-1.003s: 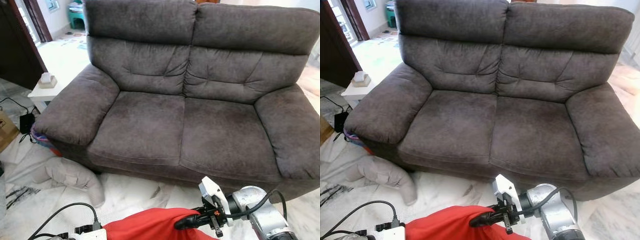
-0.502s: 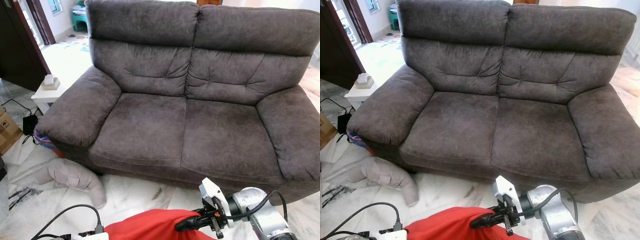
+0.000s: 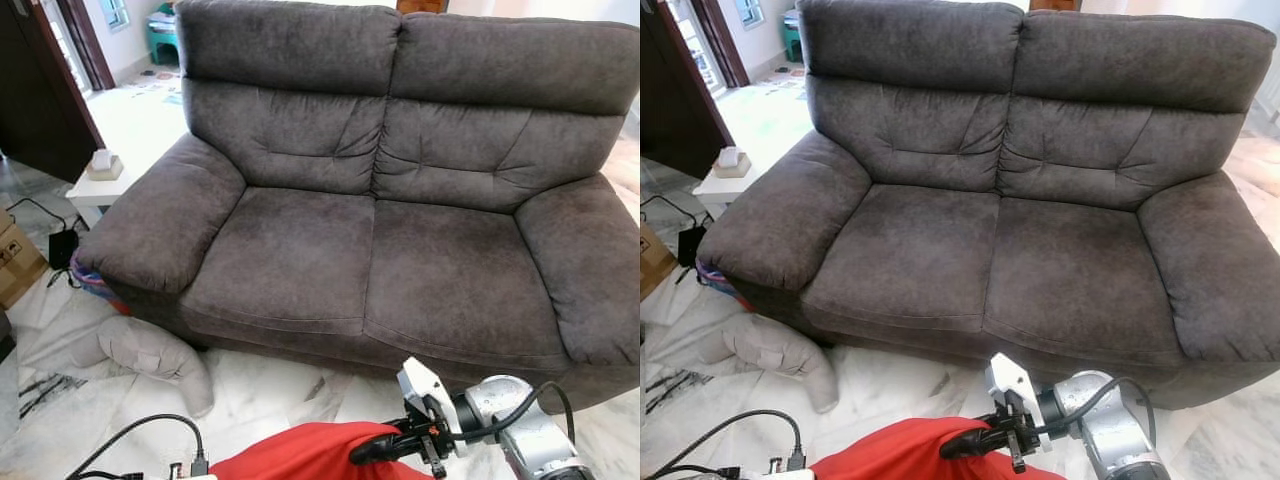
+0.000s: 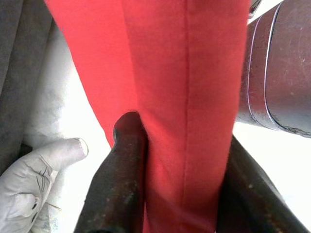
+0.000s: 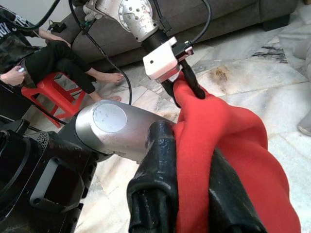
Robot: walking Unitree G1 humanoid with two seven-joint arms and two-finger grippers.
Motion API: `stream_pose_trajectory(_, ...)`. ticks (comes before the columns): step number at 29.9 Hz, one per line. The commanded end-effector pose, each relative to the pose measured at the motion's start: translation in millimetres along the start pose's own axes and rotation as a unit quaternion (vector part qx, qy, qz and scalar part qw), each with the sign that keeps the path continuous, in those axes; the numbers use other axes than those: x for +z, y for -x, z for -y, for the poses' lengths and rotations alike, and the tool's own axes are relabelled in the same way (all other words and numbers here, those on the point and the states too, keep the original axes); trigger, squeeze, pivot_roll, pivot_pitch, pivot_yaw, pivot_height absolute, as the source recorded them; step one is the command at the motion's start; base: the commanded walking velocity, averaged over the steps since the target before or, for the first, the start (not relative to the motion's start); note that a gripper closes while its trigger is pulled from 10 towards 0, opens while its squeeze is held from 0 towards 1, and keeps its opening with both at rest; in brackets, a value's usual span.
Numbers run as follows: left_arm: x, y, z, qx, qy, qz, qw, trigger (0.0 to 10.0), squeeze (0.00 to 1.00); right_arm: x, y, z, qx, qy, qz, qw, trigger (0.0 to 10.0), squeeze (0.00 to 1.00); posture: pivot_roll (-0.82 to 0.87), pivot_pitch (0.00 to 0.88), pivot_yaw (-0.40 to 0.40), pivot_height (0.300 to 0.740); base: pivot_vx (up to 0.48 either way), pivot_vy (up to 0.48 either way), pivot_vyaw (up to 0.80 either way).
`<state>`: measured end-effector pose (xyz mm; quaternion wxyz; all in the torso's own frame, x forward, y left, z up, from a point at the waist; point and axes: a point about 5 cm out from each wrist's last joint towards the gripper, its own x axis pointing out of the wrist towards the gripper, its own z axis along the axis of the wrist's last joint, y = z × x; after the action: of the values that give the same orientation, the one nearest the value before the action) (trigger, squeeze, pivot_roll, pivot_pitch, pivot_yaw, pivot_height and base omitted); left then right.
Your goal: Move the pillow to the sofa from floor
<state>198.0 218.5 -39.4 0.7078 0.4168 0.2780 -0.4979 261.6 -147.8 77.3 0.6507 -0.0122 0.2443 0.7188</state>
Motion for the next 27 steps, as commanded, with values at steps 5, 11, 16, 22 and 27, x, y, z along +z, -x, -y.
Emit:
stream_pose_trajectory(5,-6,1.3,8.6,-0.017,0.005,-0.011,1.0,0.0,0.0,14,0.9,1.6,-0.002,0.029,0.037,0.999,10.0,0.0,0.09,0.083,-0.001,0.74,0.0,0.0,0.0)
stream_pose_trajectory(11,-7,0.6,10.7,-0.007,0.021,-0.014,1.0,0.0,0.0,15,-0.9,2.4,-0.005,0.033,0.038,0.999,10.0,0.0,0.09,0.088,-0.002,0.74,0.0,0.0,0.0)
stream_pose_trajectory(16,-4,-0.5,8.8,0.013,0.038,-0.001,0.999,0.0,0.0,14,-0.7,2.4,-0.009,0.031,0.042,0.999,10.0,0.0,0.1,0.089,0.003,0.74,0.0,0.0,0.0)
stream_pose_trajectory(22,6,-2.7,2.0,0.035,0.062,0.037,0.997,0.0,0.0,12,-3.8,-0.1,-0.009,0.027,0.051,0.998,10.0,0.0,0.1,0.092,0.001,0.74,0.0,0.0,0.0)
stream_pose_trajectory(27,17,-0.8,-16.5,0.064,0.074,0.069,0.993,0.0,0.0,7,-2.8,0.9,-0.027,0.023,0.049,0.998,10.0,0.0,0.1,0.09,0.001,0.74,0.0,0.0,0.0)
